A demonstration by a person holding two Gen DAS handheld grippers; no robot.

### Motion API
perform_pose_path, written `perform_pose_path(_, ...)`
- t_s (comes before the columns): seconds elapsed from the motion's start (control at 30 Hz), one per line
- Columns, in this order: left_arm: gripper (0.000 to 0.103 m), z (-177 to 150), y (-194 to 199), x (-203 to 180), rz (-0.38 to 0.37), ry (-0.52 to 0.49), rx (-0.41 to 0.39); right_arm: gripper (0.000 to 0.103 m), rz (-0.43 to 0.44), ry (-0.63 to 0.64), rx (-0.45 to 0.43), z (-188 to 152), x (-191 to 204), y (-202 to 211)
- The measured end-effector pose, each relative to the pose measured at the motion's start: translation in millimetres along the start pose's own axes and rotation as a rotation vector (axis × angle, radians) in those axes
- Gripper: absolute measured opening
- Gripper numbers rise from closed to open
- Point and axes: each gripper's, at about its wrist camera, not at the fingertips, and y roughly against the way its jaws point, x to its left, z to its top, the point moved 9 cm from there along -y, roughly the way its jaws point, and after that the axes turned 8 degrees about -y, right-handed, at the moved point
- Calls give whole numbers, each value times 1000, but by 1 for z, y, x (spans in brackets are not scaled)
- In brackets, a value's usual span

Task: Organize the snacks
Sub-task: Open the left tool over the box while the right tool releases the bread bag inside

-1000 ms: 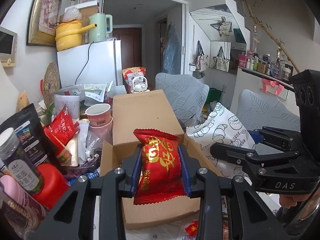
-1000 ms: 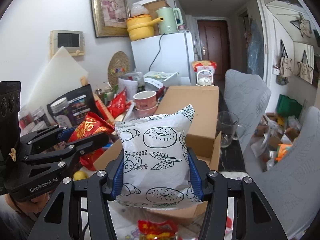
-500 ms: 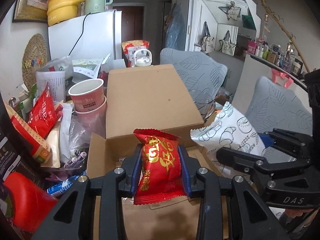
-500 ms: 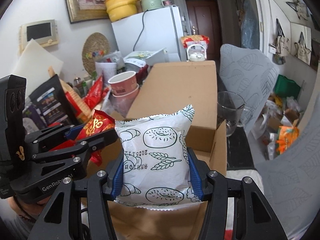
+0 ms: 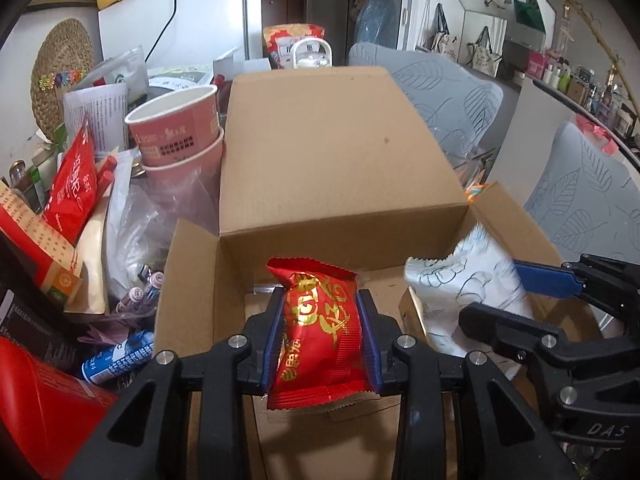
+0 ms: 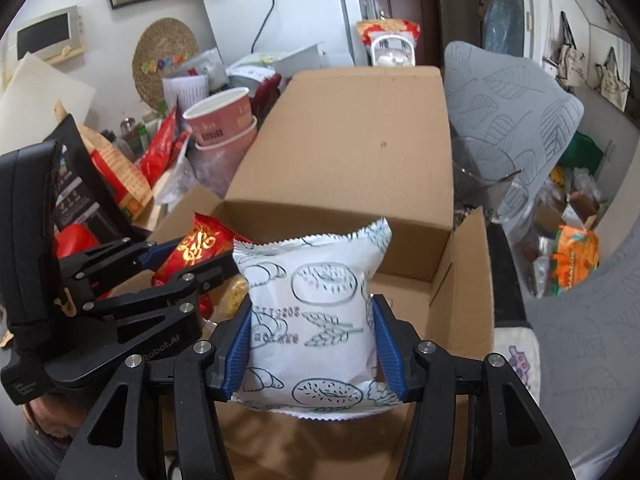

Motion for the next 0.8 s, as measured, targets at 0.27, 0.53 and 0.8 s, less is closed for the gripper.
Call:
perform_pose_path(0.27, 34, -14, -28, 1, 1, 4, 110, 55, -49, -2, 21, -4, -11, -14)
perform_pose_path(0.53, 62, -14, -27, 5, 25, 15, 111, 55, -40, -3, 11, -5, -10, -7)
perform_pose_path(0.8, 74, -8, -13, -2, 42, 14, 84, 55, -34, -18, -29, -3, -10, 10)
